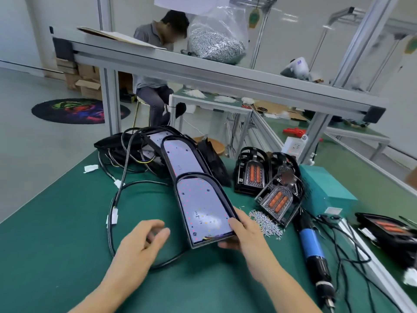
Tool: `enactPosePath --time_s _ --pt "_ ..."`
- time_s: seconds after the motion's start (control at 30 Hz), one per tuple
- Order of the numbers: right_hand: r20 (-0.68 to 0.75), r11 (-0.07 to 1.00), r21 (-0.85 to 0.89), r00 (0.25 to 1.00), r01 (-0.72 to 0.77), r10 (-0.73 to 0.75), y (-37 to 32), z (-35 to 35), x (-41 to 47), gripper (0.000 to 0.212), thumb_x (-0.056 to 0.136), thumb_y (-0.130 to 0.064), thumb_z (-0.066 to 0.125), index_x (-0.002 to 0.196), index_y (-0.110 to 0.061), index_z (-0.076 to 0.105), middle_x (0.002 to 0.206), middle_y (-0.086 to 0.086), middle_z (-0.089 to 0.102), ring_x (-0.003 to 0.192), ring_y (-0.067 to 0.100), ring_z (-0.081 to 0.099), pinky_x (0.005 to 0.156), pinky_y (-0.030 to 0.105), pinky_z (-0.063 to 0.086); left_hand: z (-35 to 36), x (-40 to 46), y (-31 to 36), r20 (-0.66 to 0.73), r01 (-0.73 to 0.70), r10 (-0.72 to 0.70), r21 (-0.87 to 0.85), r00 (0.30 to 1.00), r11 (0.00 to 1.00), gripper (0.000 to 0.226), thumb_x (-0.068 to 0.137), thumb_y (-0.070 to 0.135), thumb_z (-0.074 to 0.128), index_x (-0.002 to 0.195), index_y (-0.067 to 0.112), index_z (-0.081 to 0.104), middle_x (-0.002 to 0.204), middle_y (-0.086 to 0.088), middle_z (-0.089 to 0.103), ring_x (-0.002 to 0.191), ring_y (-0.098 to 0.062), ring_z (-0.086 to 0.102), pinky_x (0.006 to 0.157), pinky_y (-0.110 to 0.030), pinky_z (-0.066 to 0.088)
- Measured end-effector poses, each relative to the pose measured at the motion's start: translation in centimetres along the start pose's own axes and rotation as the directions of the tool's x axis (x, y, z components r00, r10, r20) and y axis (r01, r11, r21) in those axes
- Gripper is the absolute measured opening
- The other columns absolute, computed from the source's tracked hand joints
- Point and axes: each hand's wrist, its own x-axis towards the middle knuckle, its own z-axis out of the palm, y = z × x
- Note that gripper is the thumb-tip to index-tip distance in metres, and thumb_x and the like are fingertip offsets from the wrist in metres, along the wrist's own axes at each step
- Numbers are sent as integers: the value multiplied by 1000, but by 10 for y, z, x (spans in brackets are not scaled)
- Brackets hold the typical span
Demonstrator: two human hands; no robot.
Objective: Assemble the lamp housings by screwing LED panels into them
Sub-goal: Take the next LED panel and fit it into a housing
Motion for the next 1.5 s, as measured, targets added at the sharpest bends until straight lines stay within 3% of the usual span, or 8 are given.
enactPosePath --time_s 0.07,0.17,0.33,0.4,0.5,0.63,0.9,1.5 --pt "33 998 -61 999 3 -1 4 -1 0 36 102 -8 42 120 -29 64 95 -6 72 78 17 66 63 28 56 4 13 3 43 218 -214 -231 976 948 15 96 34 49 94 30 63 92 5 69 85 -18 64 80 -24 47" --pt "89 989 -148 996 26 -13 9 -4 -1 36 102 -9 42 122 -30 63 98 -9 71 77 11 62 64 26 55 16 31 13 224 343 -261 -571 939 746 34 90 41 47 107 18 65 104 -5 72 97 -24 68 85 -34 49" --pt "135 931 -353 990 88 -43 12 -14 1 25 102 -16 45 114 -19 67 98 -13 69 88 4 58 83 22 47 36 50 24 296 454 -363 -734 883 506 26 93 23 52 110 7 65 109 -10 71 94 -22 69 81 -36 49" --pt "40 892 -446 997 72 -61 8 -23 9 30 102 -26 45 104 -3 63 85 2 61 80 7 50 76 23 41 43 56 24 255 458 -430 -750 866 477 20 95 15 49 105 6 64 105 -12 70 88 -24 67 79 -37 50" --pt "-239 814 -581 951 21 -196 -9 -52 25 20 98 -28 53 110 -15 63 98 -8 60 88 10 54 75 14 41 47 58 24 230 441 -447 -773 865 456 21 97 18 48 105 8 65 100 -9 73 89 -23 68 81 -39 51" --pt "-462 617 -747 862 -249 -211 -30 -106 51 39 97 -21 54 131 -5 48 120 15 58 98 28 57 83 34 44 48 55 22 209 416 -438 -786 875 457 30 97 24 50 119 8 61 111 -9 70 103 -25 65 81 -39 50" --pt "-611 412 -754 777 -512 -153 -39 -146 89 37 98 -15 49 130 0 39 131 24 55 119 39 55 89 41 46 47 50 21 188 385 -416 -798 890 463 28 97 25 51 118 11 62 106 -4 72 93 -19 69 73 -34 50" --pt "-672 768 -598 666 -230 -324 -45 -171 105 22 91 -11 55 87 8 64 83 24 69 81 41 68 80 47 54 48 51 14 222 380 -366 -808 904 450 34 95 28 51 121 9 60 114 -8 70 104 -24 66 82 -39 49"
